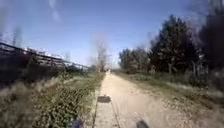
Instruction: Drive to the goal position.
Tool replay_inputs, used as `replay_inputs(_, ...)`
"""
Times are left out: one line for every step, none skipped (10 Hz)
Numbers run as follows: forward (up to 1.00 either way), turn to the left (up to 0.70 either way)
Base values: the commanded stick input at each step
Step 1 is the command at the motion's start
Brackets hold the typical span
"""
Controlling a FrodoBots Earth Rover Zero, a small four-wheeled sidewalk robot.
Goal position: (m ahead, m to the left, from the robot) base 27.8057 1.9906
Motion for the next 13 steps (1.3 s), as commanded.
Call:
replay_inputs(0.7, -0.33)
replay_inputs(0.7, -0.32)
replay_inputs(0.7, -0.29)
replay_inputs(0.7, -0.21)
replay_inputs(0.7, -0.12)
replay_inputs(0.7, -0.04)
replay_inputs(0.7, 0.0)
replay_inputs(0.7, 0.0)
replay_inputs(0.7, 0.0)
replay_inputs(0.7, 0.0)
replay_inputs(0.7, 0.0)
replay_inputs(0.7, 0.0)
replay_inputs(0.7, 0.0)
